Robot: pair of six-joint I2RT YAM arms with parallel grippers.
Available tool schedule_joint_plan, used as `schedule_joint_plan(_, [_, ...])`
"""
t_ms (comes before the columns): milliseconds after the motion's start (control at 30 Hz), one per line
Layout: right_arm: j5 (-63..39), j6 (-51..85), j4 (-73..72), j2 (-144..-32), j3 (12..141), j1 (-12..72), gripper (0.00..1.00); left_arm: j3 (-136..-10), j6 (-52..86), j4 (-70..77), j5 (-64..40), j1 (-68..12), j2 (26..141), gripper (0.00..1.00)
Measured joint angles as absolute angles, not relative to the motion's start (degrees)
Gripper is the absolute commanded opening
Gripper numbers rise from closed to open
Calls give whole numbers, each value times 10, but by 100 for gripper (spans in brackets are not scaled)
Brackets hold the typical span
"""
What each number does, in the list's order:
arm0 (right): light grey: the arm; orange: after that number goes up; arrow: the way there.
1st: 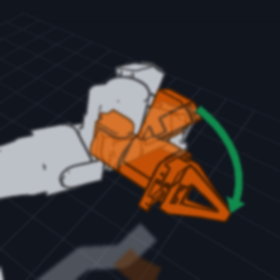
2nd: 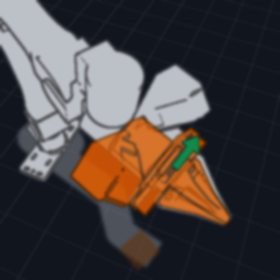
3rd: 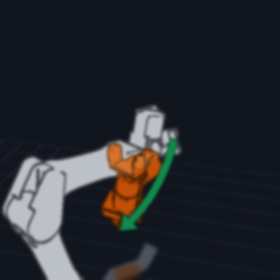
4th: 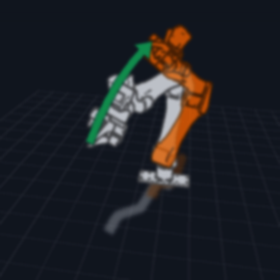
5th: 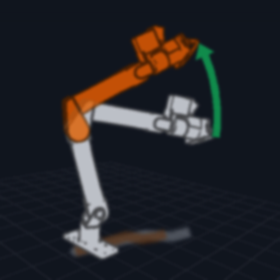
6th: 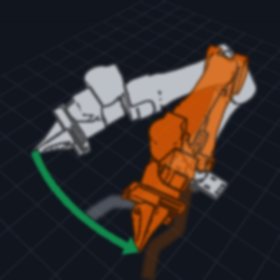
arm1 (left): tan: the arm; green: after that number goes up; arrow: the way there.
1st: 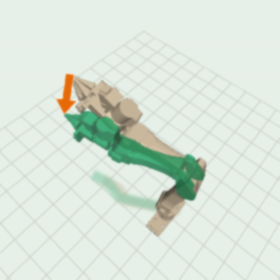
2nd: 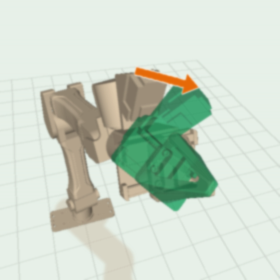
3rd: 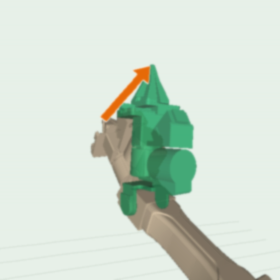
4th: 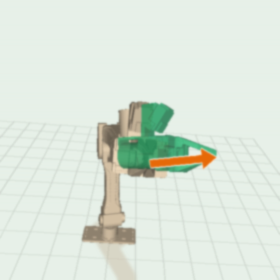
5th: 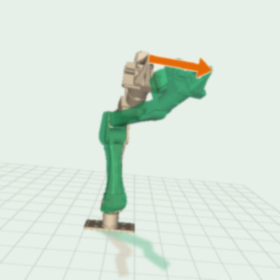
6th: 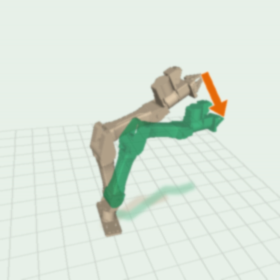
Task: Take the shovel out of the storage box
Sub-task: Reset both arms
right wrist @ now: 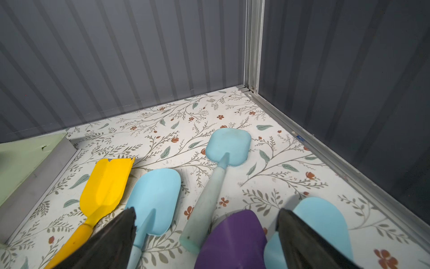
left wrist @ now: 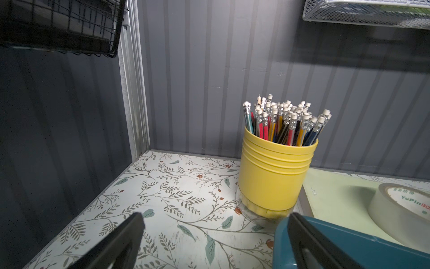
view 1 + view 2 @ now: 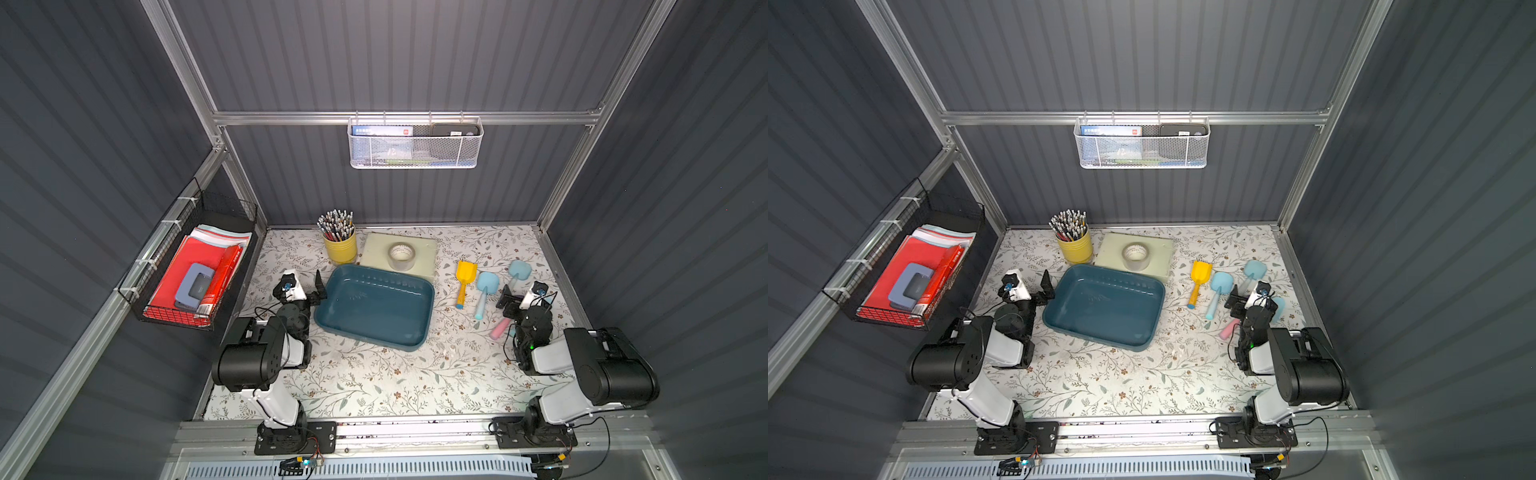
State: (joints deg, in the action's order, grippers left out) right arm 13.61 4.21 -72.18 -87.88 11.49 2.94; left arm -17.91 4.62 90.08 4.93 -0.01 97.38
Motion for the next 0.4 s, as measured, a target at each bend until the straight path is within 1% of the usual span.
schedule_joint_plan(400, [143, 34, -716, -871, 121, 30, 99, -181, 46, 901, 49, 0, 974, 99])
